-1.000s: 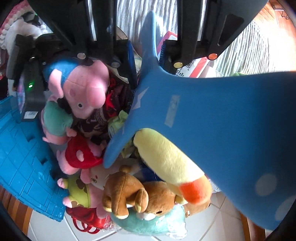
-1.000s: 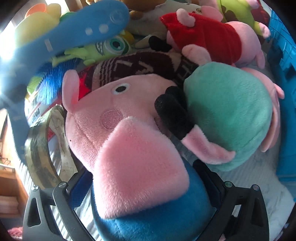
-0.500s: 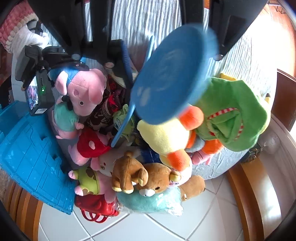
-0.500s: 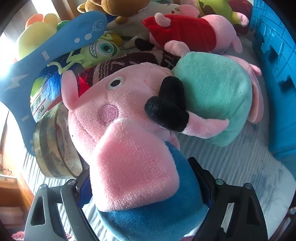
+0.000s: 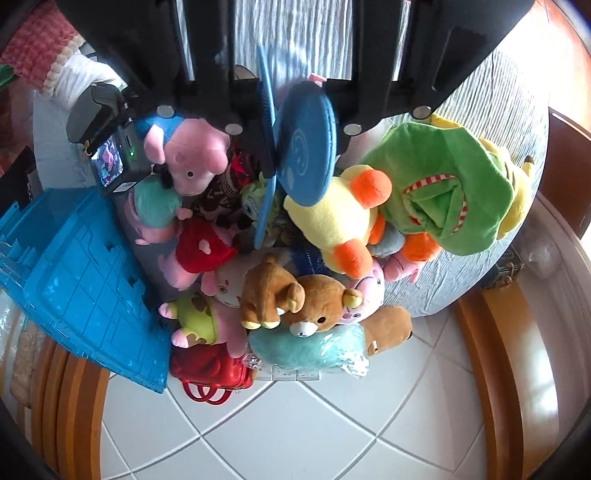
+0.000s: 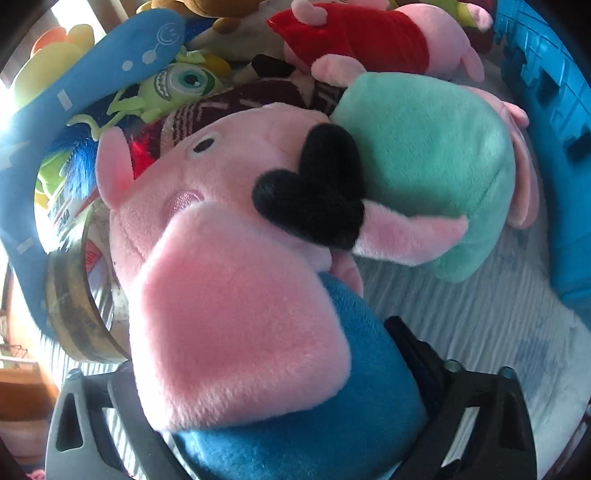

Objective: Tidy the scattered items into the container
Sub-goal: 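Grasp the blue boomerang with the left tool while the right tool grasps the pink pig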

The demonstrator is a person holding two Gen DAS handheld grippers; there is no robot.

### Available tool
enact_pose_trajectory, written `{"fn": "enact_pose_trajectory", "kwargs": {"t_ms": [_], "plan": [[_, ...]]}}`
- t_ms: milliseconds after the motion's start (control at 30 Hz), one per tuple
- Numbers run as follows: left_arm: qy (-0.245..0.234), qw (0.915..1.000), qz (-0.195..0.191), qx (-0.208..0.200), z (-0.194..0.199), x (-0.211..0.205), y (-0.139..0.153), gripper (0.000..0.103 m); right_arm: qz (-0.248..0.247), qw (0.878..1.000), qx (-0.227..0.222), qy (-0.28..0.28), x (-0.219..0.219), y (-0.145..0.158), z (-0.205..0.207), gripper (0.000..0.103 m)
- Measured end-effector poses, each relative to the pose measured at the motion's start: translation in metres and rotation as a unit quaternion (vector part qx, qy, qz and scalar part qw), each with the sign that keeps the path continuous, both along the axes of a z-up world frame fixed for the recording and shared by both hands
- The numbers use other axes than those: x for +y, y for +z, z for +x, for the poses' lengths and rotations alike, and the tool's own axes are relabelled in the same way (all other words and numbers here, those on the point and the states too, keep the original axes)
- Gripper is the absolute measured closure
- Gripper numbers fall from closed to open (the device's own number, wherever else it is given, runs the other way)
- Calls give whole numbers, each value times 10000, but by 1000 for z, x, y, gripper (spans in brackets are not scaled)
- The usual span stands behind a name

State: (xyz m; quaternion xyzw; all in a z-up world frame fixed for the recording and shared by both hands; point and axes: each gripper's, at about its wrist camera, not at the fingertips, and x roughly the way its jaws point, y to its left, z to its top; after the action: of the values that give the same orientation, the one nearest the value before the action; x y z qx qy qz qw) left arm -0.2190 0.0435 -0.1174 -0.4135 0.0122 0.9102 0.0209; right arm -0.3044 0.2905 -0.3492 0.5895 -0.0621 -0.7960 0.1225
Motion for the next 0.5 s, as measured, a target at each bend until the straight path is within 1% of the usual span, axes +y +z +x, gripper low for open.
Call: {"fn": "enact_pose_trajectory", "kwargs": {"t_ms": [33,67,100,167,367,433,500], "plan": [[-13,10000,-7,0,2,1,2,87,92,9999,78,55,1,4,3,18],[-25,10000,-13,0,3,3,4,90,184,9996,155,110,1,9,5,22],[-17,10000,-32,6,5,4,6,93,257,9993,229,154,2,13,8,22],[-30,10000,-45,20,9,6,11,94,222,9991,352,125,7,25,16,23],[-24,9999,-67,80,24,16,17,95,104,9945,1038,-40,42,85,49,23],[17,9999,-80,146,31,21,22,95,140,9926,1202,-69,53,97,58,23],[53,9996,-143,235,40,27,30,95,247,9907,1339,-53,53,101,56,23]]}}
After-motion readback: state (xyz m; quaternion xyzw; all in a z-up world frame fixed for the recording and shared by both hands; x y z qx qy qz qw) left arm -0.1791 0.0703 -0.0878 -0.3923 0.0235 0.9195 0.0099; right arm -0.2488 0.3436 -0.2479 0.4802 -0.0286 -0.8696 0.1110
